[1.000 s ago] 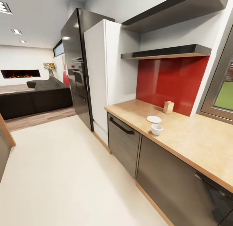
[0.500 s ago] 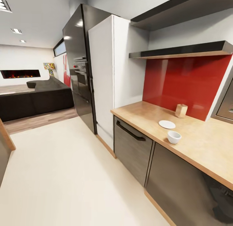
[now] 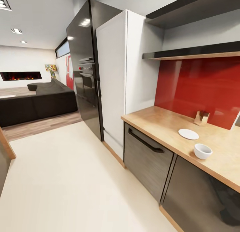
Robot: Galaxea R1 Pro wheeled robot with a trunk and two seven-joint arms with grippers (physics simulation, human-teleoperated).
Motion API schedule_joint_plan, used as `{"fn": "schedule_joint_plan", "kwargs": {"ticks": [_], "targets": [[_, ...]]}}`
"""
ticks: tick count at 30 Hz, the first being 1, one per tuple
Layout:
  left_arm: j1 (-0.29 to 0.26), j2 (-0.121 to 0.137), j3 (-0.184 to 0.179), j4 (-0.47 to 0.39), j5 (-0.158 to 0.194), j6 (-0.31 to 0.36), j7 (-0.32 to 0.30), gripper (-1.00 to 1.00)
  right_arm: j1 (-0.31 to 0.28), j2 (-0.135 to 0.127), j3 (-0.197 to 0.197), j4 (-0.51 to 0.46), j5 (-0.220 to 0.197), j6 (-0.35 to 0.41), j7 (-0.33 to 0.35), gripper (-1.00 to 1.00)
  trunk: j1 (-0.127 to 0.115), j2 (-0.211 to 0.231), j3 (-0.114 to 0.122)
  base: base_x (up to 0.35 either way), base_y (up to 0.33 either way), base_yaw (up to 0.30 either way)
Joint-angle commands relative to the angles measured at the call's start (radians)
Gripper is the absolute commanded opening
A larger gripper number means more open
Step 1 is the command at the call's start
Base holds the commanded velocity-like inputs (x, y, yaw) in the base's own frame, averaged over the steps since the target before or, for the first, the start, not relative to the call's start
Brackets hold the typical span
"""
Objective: Set up a coffee station on the kitchen countertop: keep the coffee maker on the countertop, move the bottle of coffee from the kitchen shelf to the counter next to the coffee maker, place a paper coffee filter on top of the coffee maker, put the saucer next to the coffee maker with the coffee cup on the saucer, and place the electric kettle next to the coffee maker.
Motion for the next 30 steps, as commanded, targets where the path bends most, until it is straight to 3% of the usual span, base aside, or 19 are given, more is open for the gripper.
{"fn": "schedule_joint_plan", "kwargs": {"ticks": [1,14,21,30], "targets": [[-0.001,0.0,0.008,0.002,-0.007,-0.003,-0.004,1.0,-0.002,0.0,0.009,0.004,-0.01,-0.007,0.004,1.0,0.0,-0.001,-0.001,0.265,0.244,0.0],[-0.001,0.0,0.008,0.002,-0.007,-0.003,-0.004,1.0,-0.002,0.0,0.009,0.004,-0.01,-0.004,0.006,1.0,0.0,-0.001,-0.001,0.265,0.243,-0.015],[-0.001,0.0,0.008,0.002,-0.007,-0.003,-0.004,1.0,-0.002,-0.001,0.009,0.004,-0.01,-0.003,0.006,1.0,0.0,-0.001,0.002,0.227,0.21,-0.209],[-0.001,0.0,0.008,0.002,-0.007,-0.003,-0.004,1.0,-0.002,-0.001,0.009,0.005,-0.01,-0.002,0.007,1.0,0.0,-0.001,0.006,0.039,0.036,-0.264]]}}
